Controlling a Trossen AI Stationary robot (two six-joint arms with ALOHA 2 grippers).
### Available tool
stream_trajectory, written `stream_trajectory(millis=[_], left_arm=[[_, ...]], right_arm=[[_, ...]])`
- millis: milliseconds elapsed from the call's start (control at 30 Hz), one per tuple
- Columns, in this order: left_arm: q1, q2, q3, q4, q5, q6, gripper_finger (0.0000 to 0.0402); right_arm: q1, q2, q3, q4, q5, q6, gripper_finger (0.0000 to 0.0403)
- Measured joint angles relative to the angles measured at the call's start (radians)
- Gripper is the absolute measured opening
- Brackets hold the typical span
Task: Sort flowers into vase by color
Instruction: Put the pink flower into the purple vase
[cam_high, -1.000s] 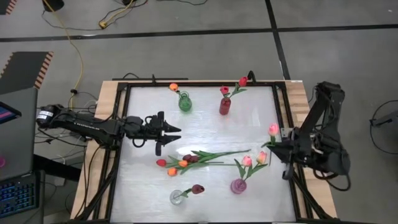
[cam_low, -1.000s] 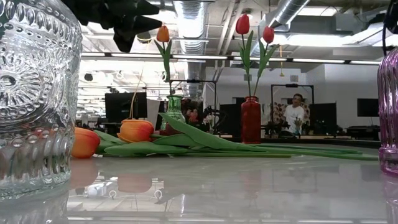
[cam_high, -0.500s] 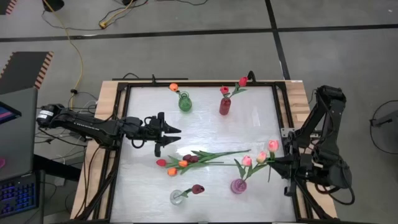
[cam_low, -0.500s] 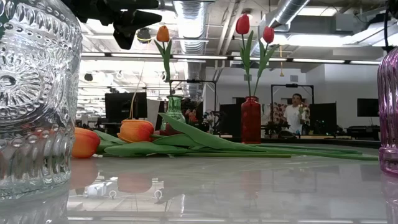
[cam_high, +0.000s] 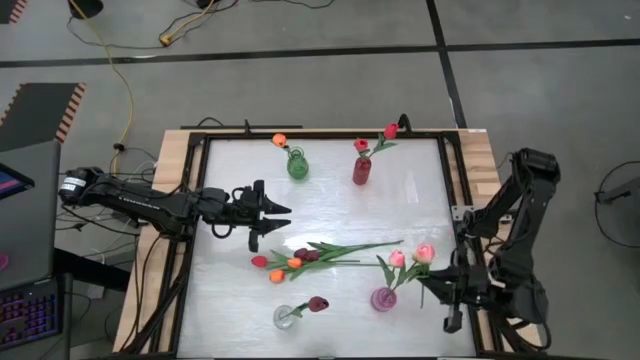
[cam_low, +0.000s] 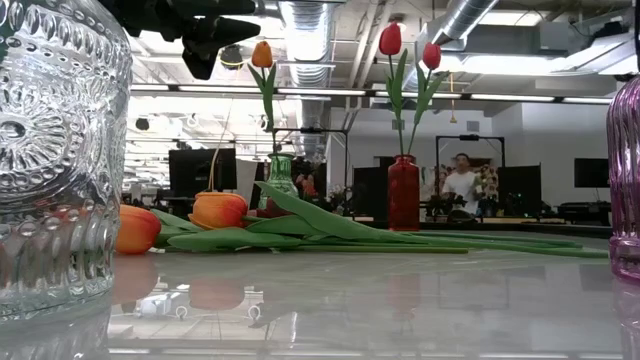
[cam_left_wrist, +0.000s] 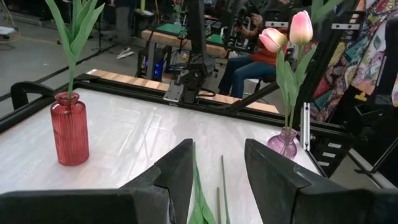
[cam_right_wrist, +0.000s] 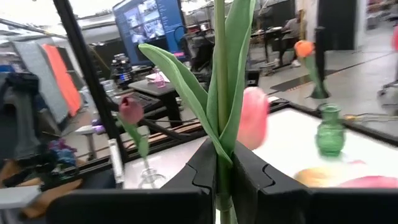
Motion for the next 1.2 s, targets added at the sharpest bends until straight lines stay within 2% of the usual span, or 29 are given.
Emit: stream_trajectory(millis=[200, 400, 667, 867, 1200], left_arm=[[0.000, 0.000, 0.000, 0.002, 0.000, 0.000, 0.0132], [0.000, 0.000, 0.000, 0.002, 0.000, 0.000, 0.0132], [0.000, 0.000, 0.000, 0.002, 0.000, 0.000, 0.0132], [0.000, 0.000, 0.000, 0.002, 0.000, 0.000, 0.0132], [0.000, 0.000, 0.000, 0.002, 0.000, 0.000, 0.0132]], right_arm=[[-0.066, 0.007, 0.000, 0.042, -0.166, -0.013, 0.0056], [-0.121, 0.007, 0.000, 0.203, -0.336, -0.204, 0.0056], [-0.139, 0.006, 0.001, 0.314, -0.394, -0.413, 0.0056], [-0.181, 0.006, 0.001, 0.326, -0.577, -0.448, 0.0056], [-0.198, 0.006, 0.001, 0.325, -0.597, -0.463, 0.0056]])
